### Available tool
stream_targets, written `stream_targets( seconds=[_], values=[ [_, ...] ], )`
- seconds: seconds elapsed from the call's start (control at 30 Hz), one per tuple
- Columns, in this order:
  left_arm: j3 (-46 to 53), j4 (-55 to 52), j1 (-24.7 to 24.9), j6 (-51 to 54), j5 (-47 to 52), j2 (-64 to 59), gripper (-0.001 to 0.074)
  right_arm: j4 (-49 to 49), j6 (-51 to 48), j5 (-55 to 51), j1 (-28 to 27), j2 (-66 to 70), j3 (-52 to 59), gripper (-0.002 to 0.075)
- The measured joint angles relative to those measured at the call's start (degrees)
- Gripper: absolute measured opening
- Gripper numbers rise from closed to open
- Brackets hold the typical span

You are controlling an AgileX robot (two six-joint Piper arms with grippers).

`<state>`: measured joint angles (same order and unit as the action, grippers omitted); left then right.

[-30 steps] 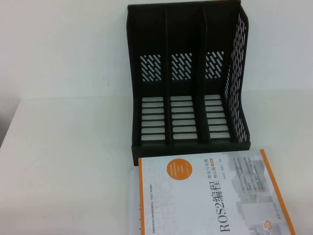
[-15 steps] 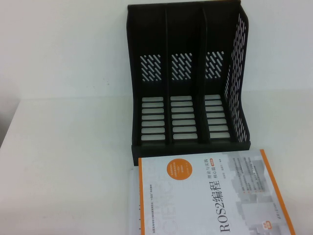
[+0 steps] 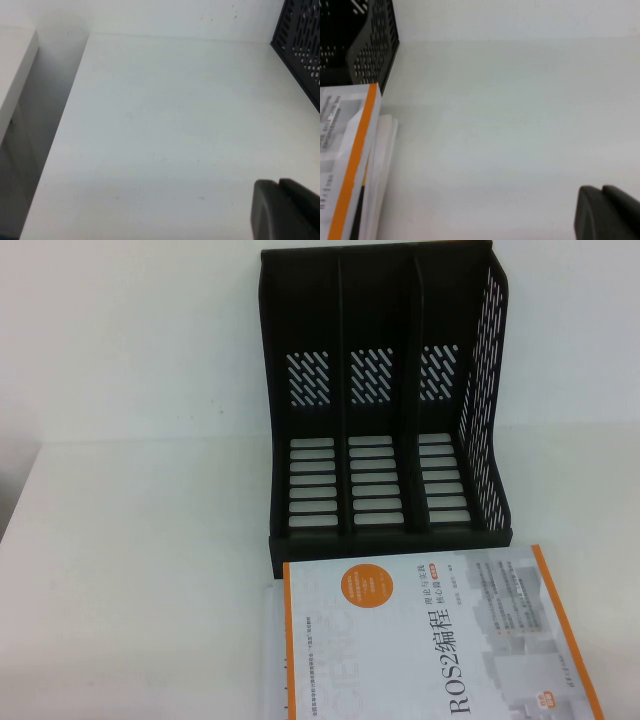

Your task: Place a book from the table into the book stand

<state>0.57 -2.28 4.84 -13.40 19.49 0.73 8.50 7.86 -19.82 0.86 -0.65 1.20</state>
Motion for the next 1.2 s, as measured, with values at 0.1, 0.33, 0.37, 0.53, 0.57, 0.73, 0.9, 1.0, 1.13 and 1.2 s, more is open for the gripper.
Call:
stream_targets(
  seconds=[0.1,0.33,0.37,0.53,0.57,0.73,0.9,1.0,1.13,1.2],
  values=[
    [0.0,0.0,0.0,0.0,0.0,0.0,-0.0003,0.0,0.0,0.0,0.0,0.0,0.0,-0.0003],
    [0.0,0.0,0.0,0.0,-0.1,0.0,-0.0003,0.0,0.0,0.0,0.0,0.0,0.0,-0.0003],
    [0.1,0.0,0.0,0.0,-0.4,0.0,-0.0003,0.0,0.0,0.1,0.0,0.0,0.0,-0.0003],
    [0.7,0.0,0.0,0.0,-8.7,0.0,-0.0003,-0.5,0.0,4.7,0.0,0.0,0.5,-0.0003],
    [0.7,0.0,0.0,0.0,-12.3,0.0,-0.0003,-0.4,0.0,7.1,0.0,0.0,0.4,-0.0003],
    [0.7,-0.1,0.0,0.0,-30.1,0.0,-0.0003,-0.6,0.1,21.4,0.0,0.0,0.4,-0.0003],
    [0.7,-0.3,0.0,0.0,-39.8,0.0,-0.0003,-0.6,0.1,31.3,0.0,0.0,0.4,-0.0003],
    [0.7,-0.3,0.0,0.0,-41.5,0.0,-0.0003,-0.6,0.1,33.6,0.0,0.0,0.4,-0.0003],
    [0.7,-0.3,0.0,0.0,-42.6,0.0,-0.0003,-0.6,0.2,35.2,0.0,0.0,0.4,-0.0003],
    [0.7,-0.3,0.0,0.0,-42.9,0.0,-0.0003,-0.7,0.3,36.5,0.0,0.0,0.4,-0.0003]
  ],
)
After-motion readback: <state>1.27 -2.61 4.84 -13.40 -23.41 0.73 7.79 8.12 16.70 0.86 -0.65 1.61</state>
